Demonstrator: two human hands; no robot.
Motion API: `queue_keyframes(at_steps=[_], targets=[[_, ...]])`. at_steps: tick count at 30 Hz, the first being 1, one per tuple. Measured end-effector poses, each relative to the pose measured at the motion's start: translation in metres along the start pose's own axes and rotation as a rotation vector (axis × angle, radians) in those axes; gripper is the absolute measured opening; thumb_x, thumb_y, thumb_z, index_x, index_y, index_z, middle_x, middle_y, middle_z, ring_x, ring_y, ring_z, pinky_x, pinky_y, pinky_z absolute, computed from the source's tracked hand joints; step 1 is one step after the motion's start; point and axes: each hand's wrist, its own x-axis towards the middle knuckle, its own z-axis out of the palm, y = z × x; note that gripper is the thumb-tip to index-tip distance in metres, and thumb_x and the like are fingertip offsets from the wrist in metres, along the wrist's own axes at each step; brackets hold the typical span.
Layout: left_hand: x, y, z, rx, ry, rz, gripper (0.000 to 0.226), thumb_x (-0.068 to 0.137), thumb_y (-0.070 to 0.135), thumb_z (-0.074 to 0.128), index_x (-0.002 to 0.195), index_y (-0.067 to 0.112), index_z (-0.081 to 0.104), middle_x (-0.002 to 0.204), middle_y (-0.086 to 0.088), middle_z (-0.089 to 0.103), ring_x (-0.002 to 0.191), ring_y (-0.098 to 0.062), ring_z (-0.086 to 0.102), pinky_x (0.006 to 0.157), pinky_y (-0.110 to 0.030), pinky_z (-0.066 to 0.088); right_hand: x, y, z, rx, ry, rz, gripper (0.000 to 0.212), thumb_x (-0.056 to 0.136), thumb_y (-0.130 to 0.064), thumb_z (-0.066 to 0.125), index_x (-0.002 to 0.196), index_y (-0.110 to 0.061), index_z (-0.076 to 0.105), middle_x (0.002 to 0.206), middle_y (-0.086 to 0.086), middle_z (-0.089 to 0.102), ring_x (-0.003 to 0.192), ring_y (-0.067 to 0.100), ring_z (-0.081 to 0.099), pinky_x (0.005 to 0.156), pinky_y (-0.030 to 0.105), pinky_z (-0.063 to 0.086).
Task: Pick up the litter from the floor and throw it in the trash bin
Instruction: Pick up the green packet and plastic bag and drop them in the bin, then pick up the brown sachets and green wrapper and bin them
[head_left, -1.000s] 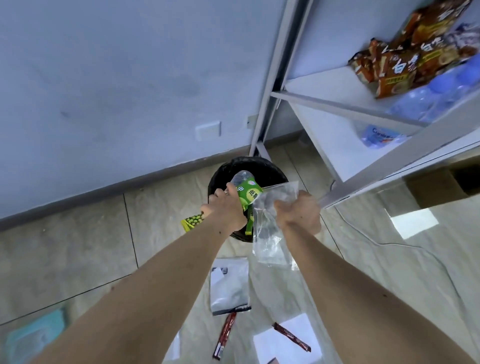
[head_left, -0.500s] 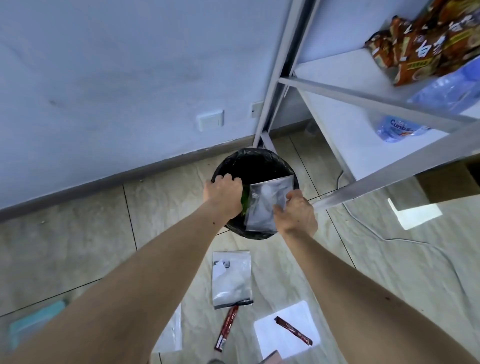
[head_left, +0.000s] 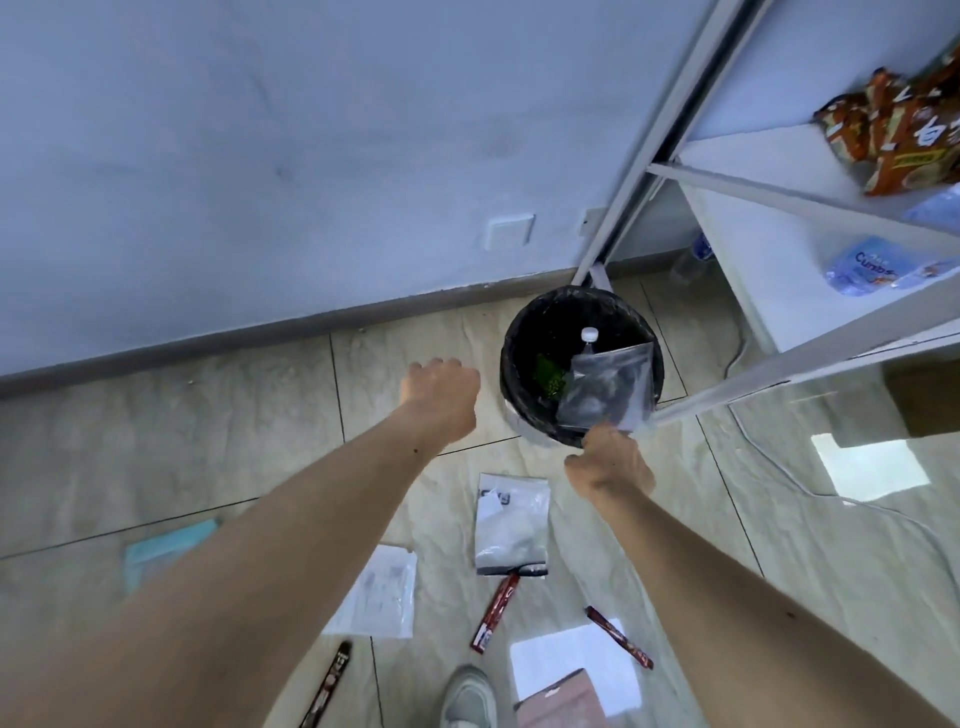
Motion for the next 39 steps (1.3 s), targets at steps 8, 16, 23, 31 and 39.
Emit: queue_keyframes(at_steps=[8, 16, 23, 31, 39], targets=[[-0.12, -0.114, 0.036, 0.005, -0.055, -0.122, 0.026, 0.089, 0.016, 0.054, 0.115, 0.014, 0.059, 0.112, -0.008, 0.061, 0.109, -0.027, 0.057, 0.086, -0.038, 0.043, -0.109, -0.053, 0.052, -0.059, -0.117, -0.071, 0.028, 0.086, -0.016, 0.054, 0.114, -0.016, 0.054, 0.113, 0.004, 0.062, 0.102, 0.025, 0.06, 0.069, 0.029, 0.039], [-0.261, -0.232, 0.093, -0.006, -0.072, -0.228, 0.027, 0.088, 0.018, 0.053, 0.114, 0.015, 0.059, 0.117, -0.008, 0.06, 0.114, -0.027, 0.055, 0.088, -0.037, 0.042, -0.243, -0.117, 0.126, -0.044, -0.182, -0.154, 0.033, 0.082, -0.01, 0.053, 0.114, -0.014, 0.054, 0.108, 0.004, 0.064, 0.104, 0.026, 0.061, 0.068, 0.026, 0.04], [-0.355, -0.283, 0.167, -0.009, -0.18, -0.282, 0.032, 0.087, 0.019, 0.054, 0.119, 0.018, 0.057, 0.12, -0.006, 0.058, 0.116, -0.026, 0.054, 0.087, -0.035, 0.041, -0.326, -0.122, 0.204, -0.027, -0.222, -0.175, 0.032, 0.085, -0.016, 0.057, 0.117, -0.017, 0.054, 0.116, 0.003, 0.061, 0.104, 0.023, 0.06, 0.072, 0.026, 0.042], [-0.421, -0.279, 0.257, -0.034, -0.257, -0.303, 0.027, 0.089, 0.021, 0.051, 0.115, 0.016, 0.056, 0.115, -0.005, 0.054, 0.108, -0.024, 0.055, 0.076, -0.033, 0.037, -0.366, -0.092, 0.288, -0.086, -0.292, -0.187, 0.038, 0.081, -0.02, 0.066, 0.118, -0.019, 0.054, 0.112, -0.001, 0.061, 0.105, 0.019, 0.059, 0.075, 0.025, 0.044], [-0.445, -0.256, 0.408, -0.138, -0.299, -0.388, 0.046, 0.087, 0.025, 0.059, 0.129, 0.016, 0.043, 0.128, -0.006, 0.043, 0.118, -0.027, 0.048, 0.087, -0.038, 0.044, -0.362, -0.037, 0.415, -0.31, -0.274, -0.368, 0.063, 0.073, -0.03, 0.078, 0.127, -0.022, 0.047, 0.126, -0.001, 0.054, 0.121, 0.02, 0.052, 0.091, 0.033, 0.045]])
